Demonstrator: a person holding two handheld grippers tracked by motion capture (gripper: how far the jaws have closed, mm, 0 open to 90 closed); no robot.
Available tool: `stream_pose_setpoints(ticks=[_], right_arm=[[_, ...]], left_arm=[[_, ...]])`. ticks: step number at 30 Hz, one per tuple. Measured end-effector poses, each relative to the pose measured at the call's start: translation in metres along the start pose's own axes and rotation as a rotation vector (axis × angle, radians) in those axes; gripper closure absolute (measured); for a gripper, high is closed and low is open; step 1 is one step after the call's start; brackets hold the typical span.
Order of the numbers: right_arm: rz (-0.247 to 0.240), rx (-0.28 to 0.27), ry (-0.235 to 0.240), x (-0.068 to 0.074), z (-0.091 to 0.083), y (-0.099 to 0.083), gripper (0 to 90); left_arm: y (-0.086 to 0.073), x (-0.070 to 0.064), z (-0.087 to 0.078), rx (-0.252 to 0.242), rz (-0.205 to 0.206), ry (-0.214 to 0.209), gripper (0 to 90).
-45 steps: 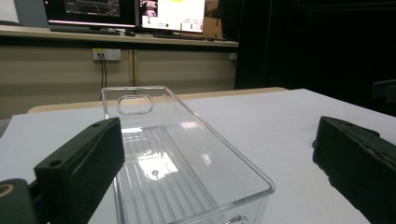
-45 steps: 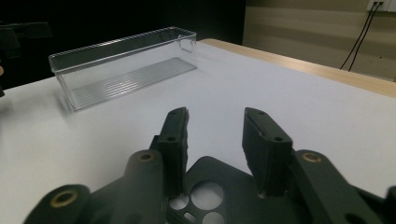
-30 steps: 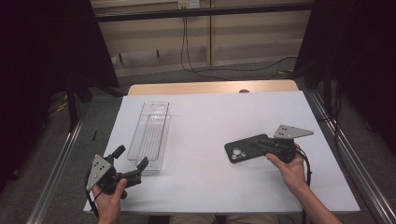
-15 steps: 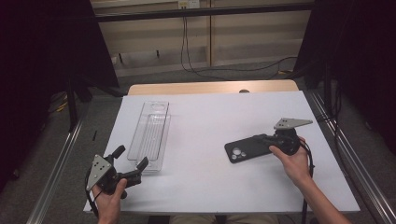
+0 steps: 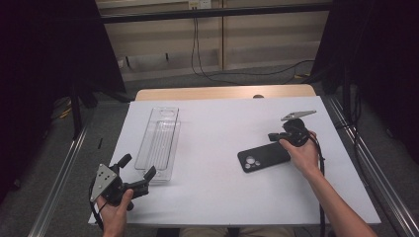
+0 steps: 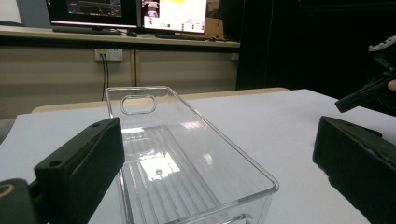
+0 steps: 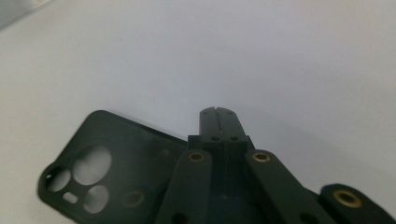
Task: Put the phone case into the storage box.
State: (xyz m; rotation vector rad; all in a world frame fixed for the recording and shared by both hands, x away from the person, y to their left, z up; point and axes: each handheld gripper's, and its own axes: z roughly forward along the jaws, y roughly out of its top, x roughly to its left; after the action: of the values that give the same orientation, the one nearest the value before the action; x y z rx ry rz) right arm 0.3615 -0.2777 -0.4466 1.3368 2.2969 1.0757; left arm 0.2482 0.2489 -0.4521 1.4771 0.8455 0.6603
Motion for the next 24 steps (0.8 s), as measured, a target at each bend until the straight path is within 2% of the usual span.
stream_pose_setpoints(ticks=[1, 3, 5, 7, 10, 13, 15, 17, 18, 20, 24], right_arm=[[-0.003, 0.016, -0.021, -0.001, 0.003, 0.002, 90.0], [-0.003, 0.037, -0.032, -0.004, 0.007, 0.003, 90.0], [0.002, 0.044, -0.027, -0.006, 0.01, 0.003, 90.0], [0.029, 0.1, -0.06, -0.009, 0.017, 0.002, 90.0], [0.036, 0.121, -0.07, -0.014, 0.022, -0.001, 90.0], [0.041, 0.125, -0.084, -0.015, 0.024, -0.003, 90.0], [0.042, 0.137, -0.081, -0.019, 0.025, -0.005, 90.0], [0.036, 0.137, -0.082, -0.02, 0.024, -0.006, 90.0], [0.046, 0.151, -0.086, -0.019, 0.023, -0.006, 90.0], [0.035, 0.147, -0.081, -0.019, 0.022, -0.006, 90.0], [0.057, 0.148, -0.073, -0.02, 0.019, -0.01, 90.0]], left_arm=[[0.0, 0.0, 0.0, -0.001, -0.004, 0.003, 2.3], [0.0, 0.0, 0.0, 0.001, -0.004, 0.0, 2.3], [0.0, 0.001, 0.0, 0.002, -0.006, 0.001, 2.3], [-0.001, 0.001, 0.0, 0.006, -0.016, 0.001, 2.3], [-0.001, 0.001, 0.0, 0.001, -0.016, -0.007, 2.3], [-0.001, 0.001, 0.0, 0.007, -0.008, 0.01, 2.3], [-0.001, 0.001, 0.0, 0.009, -0.004, 0.009, 2.3], [0.0, 0.0, 0.0, 0.004, -0.007, -0.004, 2.3], [0.0, 0.0, 0.0, 0.004, -0.006, 0.001, 2.3], [-0.001, 0.0, 0.0, 0.005, -0.005, 0.001, 2.3], [-0.001, 0.001, 0.0, 0.004, -0.006, 0.002, 2.3]])
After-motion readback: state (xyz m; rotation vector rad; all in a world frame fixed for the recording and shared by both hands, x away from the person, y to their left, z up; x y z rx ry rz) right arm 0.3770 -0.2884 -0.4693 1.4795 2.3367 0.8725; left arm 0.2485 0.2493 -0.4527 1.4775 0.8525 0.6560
